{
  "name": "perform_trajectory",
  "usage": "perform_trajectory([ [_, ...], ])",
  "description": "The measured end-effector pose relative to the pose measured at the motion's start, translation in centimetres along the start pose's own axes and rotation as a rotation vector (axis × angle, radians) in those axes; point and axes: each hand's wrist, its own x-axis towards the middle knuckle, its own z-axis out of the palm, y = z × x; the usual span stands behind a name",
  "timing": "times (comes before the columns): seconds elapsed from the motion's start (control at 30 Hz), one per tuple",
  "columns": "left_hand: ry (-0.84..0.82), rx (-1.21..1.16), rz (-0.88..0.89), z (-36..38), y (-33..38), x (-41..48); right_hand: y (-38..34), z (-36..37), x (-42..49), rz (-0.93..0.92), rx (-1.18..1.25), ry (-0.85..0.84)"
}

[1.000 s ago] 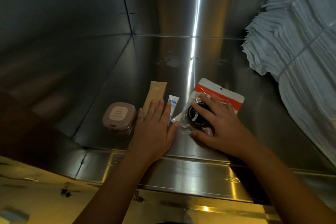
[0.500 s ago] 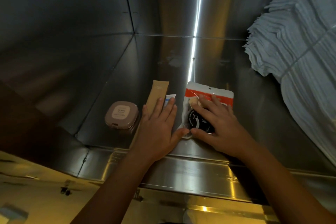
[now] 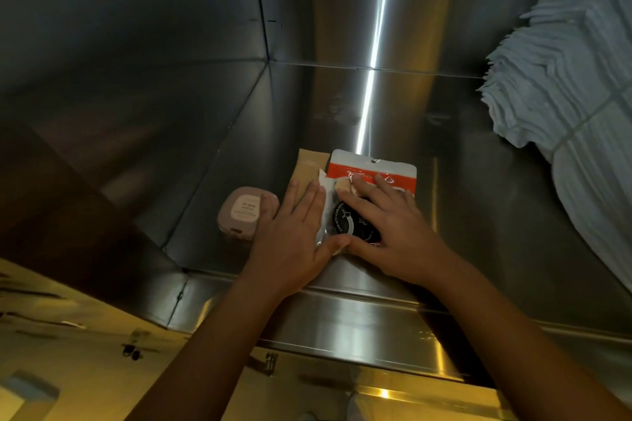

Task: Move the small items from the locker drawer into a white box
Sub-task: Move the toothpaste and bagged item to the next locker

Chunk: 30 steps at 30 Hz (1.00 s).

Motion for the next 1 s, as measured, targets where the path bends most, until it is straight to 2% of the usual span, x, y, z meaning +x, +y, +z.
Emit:
perform_trajectory([
  [0.37, -0.025, 0.062, -0.012, -0.4, -0.5, 0.2, -0.3, 0.1, 0.5, 0.016, 0.008, -0.017],
  [0.63, 0.056, 0.026, 0.016, -1.1, -0.6, -0.5, -1.1, -0.9, -1.4, 0.087, -0.016, 0.020],
  [0.87, 0.153, -0.056, 0.172, -2.3, 2.1, -1.4, -2.2, -1.6, -5.5, 0.260, -0.040, 0.249],
  [1.0, 0.180, -0.135, 0.326, -2.3, 4.4, -1.8, -2.7, -1.5, -8.6, 0.391, -0.108, 0.358],
])
